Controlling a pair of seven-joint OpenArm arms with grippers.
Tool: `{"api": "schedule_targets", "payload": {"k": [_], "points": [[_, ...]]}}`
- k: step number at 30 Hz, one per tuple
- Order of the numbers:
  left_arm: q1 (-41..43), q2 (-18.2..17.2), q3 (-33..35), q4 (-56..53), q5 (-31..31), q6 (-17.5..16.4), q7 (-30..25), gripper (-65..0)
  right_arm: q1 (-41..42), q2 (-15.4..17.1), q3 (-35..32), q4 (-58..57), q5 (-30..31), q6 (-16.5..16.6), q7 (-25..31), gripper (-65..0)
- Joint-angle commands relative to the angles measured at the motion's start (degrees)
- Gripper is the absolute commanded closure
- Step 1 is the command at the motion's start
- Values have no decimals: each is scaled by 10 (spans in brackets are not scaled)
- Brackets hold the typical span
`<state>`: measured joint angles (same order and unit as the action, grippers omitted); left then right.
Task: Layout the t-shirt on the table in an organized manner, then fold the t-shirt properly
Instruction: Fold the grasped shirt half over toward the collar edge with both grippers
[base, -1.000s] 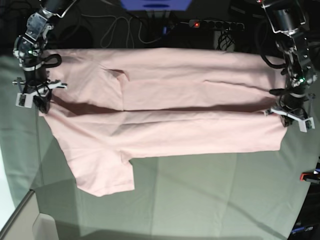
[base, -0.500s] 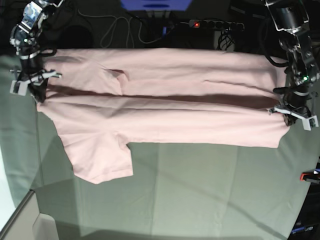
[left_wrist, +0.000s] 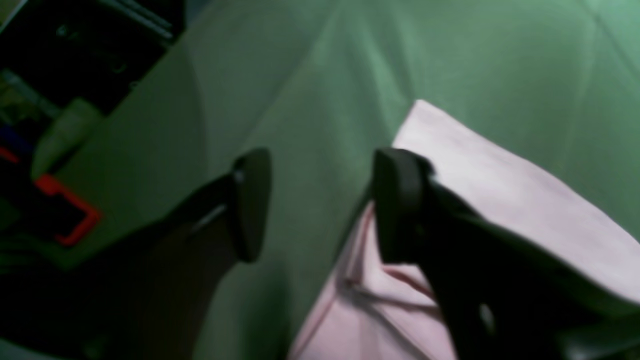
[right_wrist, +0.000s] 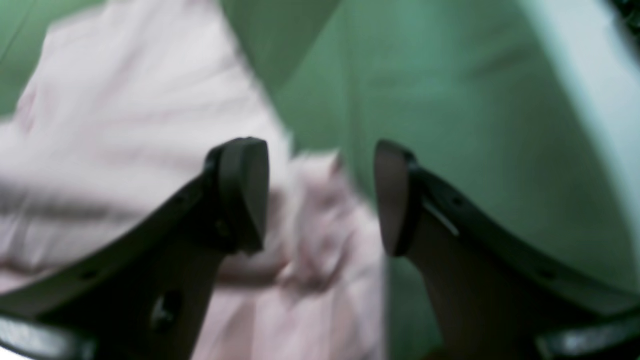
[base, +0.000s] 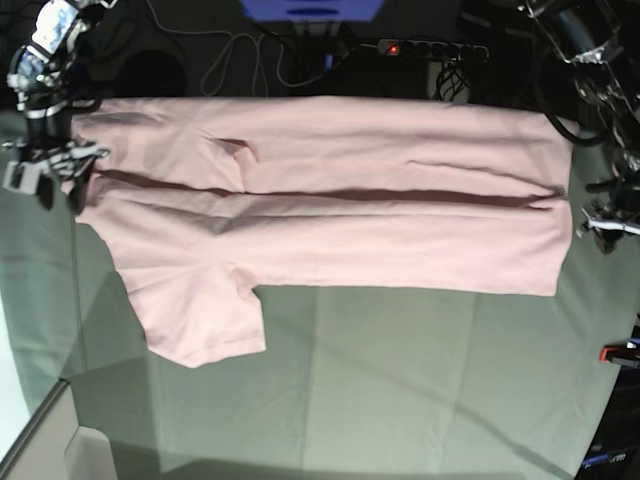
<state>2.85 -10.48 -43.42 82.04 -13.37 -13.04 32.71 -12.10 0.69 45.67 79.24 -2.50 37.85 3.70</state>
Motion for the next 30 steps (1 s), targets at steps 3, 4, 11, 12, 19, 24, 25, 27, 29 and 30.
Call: {"api": "schedule_targets", "payload": {"k": [3,4,11,12,19,24,25,27,29,30], "points": [[-57,-13,3,-37,-7,-3,-22,-396,30,9,7,5,9,2,10,-341],[-74,-18,3,-58,-2,-3,-22,-406,39,9,4,-2,8,2,10,-341],[-192,-57,48,-246,37,-4,-26,-415,122,31,-7,-53,-9,2,-27,-342],[-205,-60,63,-267,38,-4,-37,-415,133,37,-13,-57,-23,2,-43,-341],[-243,-71,178,-387,39,2,-168,-413,161,37,-21,-80,-50,2,-68,-340],[-252,-71,179,-453,38,2,-198,-412,160,38,-21,-81,-50,2,-70,-340],[-252,-72,179,-463,37,2,-207,-412,160,38,-21,-81,-50,2,-70,-340],[-251,-72,179,-479,39,2,-222,-412,161,38,-22,-81,-50,2,-70,-340],[-251,-73,181,-503,40,1,-240,-412,162,38,-22,-82,-50,2,-70,-340],[-251,-73,182,-515,40,0,-251,-412,162,38,-22,-82,-50,2,-70,-340]]}}
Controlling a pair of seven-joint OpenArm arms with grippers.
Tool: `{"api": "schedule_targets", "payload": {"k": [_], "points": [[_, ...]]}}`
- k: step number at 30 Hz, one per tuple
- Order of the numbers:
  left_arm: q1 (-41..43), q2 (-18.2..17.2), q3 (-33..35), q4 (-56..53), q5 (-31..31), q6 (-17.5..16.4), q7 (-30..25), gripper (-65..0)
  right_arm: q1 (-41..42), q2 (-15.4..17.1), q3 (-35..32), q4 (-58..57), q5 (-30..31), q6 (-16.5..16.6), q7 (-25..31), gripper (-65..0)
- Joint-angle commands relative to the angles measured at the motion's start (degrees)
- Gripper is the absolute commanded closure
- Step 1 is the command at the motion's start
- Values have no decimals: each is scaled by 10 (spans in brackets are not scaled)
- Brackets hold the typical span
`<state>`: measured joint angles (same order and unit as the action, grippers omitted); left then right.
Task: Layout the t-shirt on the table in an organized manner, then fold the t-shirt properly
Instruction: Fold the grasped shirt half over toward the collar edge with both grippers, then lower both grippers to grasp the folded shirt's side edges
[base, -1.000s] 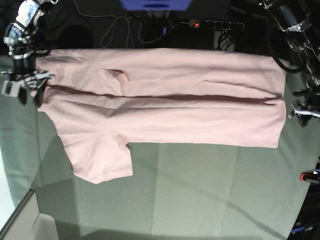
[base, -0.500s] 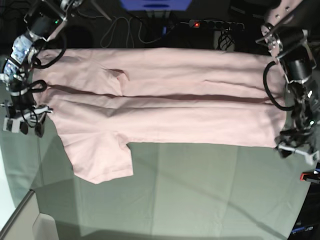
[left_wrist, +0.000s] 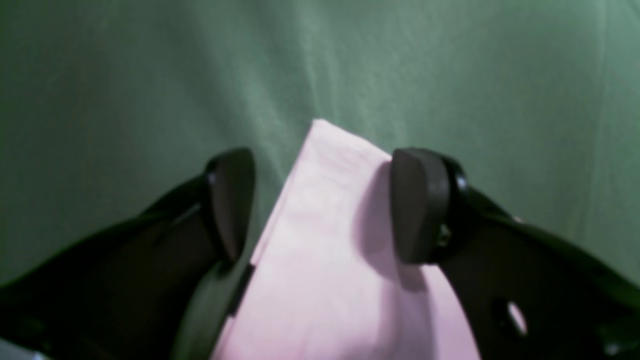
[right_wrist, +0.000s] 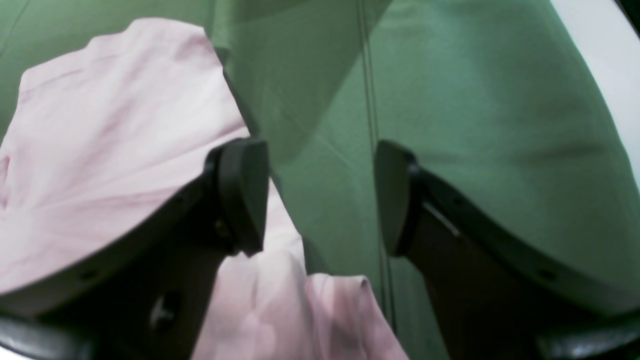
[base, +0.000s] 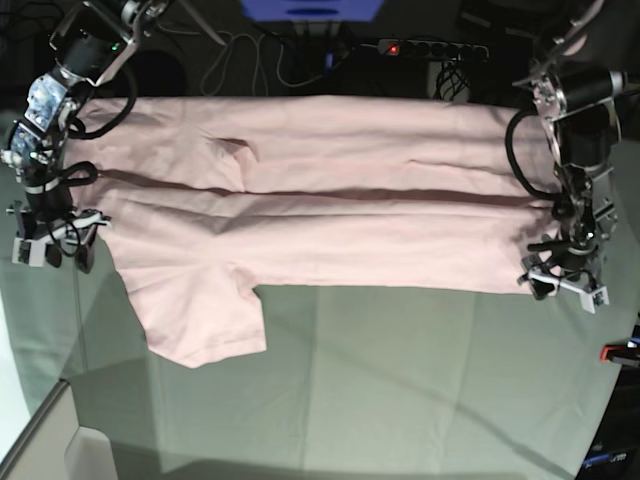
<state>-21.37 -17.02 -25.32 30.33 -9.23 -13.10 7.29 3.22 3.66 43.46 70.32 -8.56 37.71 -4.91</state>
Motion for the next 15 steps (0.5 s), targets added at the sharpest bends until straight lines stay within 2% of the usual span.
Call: {"api": "schedule_targets", "payload": {"k": [1,4,6,8,10,15], "points": [[-10,-8,1,-3,-1,0,-3,-412,10,8,0,8,10,3,16,-340],[-12,-12,1,-6,-1,0,-7,-379,23,9,-1,7,10,3,15,-340],[-14,-12,1,-5,-1,-1,-7,-310,28,10,-3,-11,10,3,15,-340],[-26,-14,1,-11,-1,-1,-7,-236,41,24,-21,-30,9,1,15,-340],[-34,-15,1,-12,-1,-1,-7,-189,46,36,-38,-54,9,0,15,-340],[-36,-15,2,-12,0,-2,-5,-126,70,52,-45,-90,9,0,15,-342]]}}
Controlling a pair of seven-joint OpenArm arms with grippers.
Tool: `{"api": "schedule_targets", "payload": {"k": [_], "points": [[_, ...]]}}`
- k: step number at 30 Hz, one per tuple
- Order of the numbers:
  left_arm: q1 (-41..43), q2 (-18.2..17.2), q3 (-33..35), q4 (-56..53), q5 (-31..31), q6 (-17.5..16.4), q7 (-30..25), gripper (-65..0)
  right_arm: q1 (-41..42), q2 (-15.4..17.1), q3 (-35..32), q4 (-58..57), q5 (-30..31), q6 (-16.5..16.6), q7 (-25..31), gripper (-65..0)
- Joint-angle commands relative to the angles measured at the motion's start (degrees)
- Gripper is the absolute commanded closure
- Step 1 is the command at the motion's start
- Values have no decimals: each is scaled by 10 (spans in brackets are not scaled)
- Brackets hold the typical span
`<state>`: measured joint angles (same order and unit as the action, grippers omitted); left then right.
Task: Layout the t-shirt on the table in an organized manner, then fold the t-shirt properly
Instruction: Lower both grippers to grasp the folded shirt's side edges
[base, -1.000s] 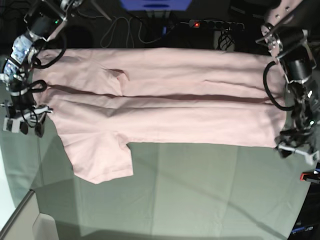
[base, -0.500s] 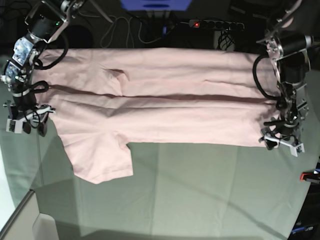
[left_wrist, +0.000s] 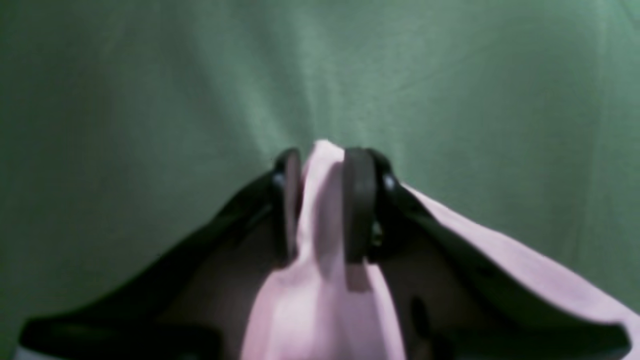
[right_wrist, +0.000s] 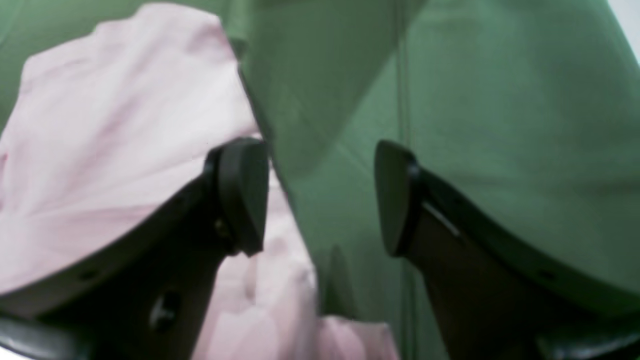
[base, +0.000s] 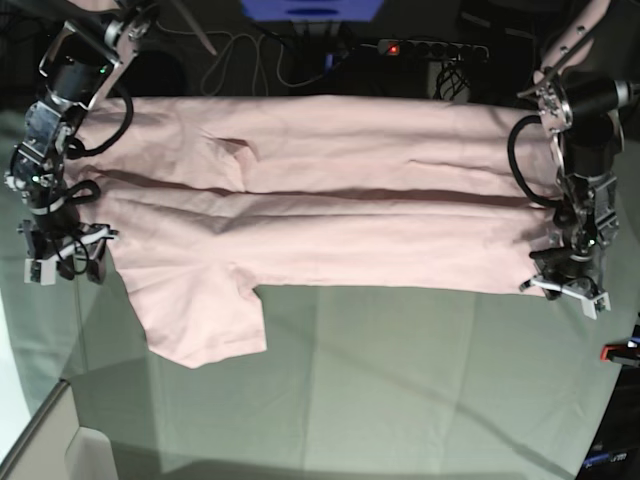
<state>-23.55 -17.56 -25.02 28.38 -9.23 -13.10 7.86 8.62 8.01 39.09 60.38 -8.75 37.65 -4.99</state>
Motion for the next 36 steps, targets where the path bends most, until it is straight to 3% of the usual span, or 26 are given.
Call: {"api": "schedule_targets", "payload": {"k": [1,4,16,18,23,27,36], "points": [[-14,-9,1,8,0,-2,-10,-108,21,11,-1,2,11,0,16,-342],[-15,-9,40,10,-1,1,-10,-1,30,21,-1,0,11,0,15,-342],[-22,-9,56,16,-5,2,-9,-14,29,18,-1,0,11,0,15,-342],[-22,-9,56,16,-5,3,2,-65,29,18,-1,0,11,0,15,-341],[-11,-10,55,94,-5,3,53,-278,30,18,-1,0,11,0,15,-341],[0,-10,55,119,-5,3,54,-393,30,18,-1,0,11,0,15,-341],[-1,-10,55,62,-3,3,52,-417,28,18,-1,0,11,0,15,-340]]}}
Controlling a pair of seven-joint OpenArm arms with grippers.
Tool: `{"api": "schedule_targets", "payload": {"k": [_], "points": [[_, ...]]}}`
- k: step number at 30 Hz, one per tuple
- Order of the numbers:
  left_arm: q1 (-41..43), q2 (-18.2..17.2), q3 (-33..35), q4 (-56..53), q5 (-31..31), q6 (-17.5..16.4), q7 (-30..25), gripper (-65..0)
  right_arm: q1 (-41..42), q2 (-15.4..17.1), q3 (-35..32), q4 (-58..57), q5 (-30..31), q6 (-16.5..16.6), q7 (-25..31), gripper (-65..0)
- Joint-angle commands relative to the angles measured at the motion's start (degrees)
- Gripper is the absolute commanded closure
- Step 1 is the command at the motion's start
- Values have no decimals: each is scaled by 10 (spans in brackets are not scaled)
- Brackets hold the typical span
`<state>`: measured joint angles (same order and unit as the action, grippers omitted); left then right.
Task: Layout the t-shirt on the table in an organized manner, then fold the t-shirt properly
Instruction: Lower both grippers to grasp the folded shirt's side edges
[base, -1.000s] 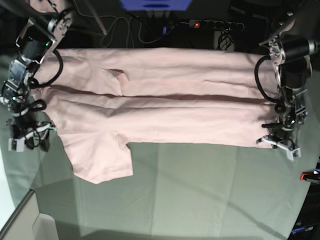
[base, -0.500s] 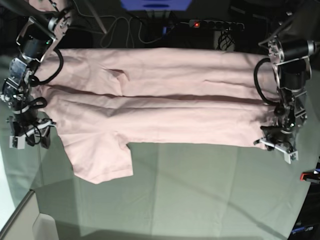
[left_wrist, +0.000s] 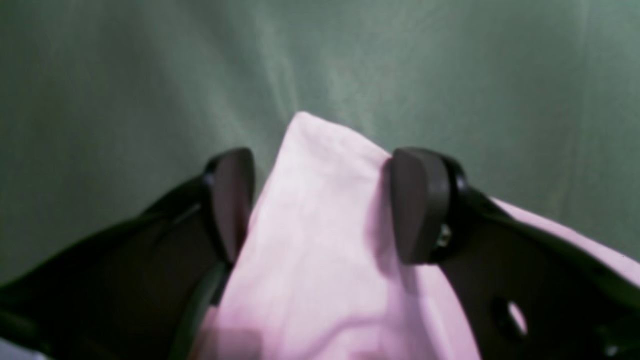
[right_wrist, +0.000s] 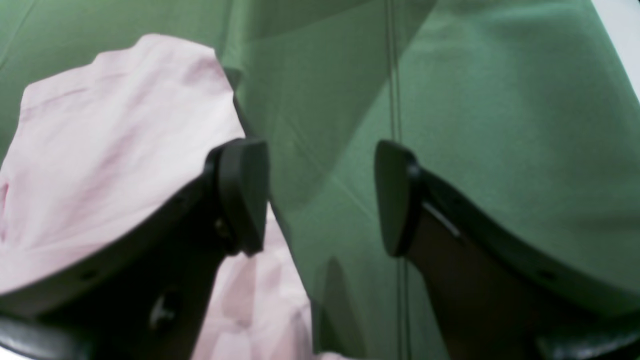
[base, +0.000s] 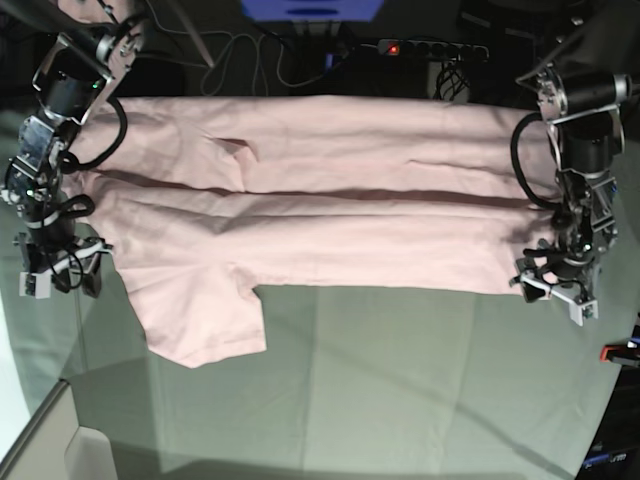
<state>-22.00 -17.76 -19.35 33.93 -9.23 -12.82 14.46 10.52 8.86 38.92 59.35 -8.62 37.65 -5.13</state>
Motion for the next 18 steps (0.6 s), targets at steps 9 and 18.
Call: {"api": "schedule_targets", "payload": {"k": [9,18], "points": [[-18,-8,4,-40,-1,-2,-14,-369,9,9,1,10,9,0,17,-340],[-19,-16,0,-37,-5,-1,-14,-16,18,13,-20,9,9,0,17,-344]]}}
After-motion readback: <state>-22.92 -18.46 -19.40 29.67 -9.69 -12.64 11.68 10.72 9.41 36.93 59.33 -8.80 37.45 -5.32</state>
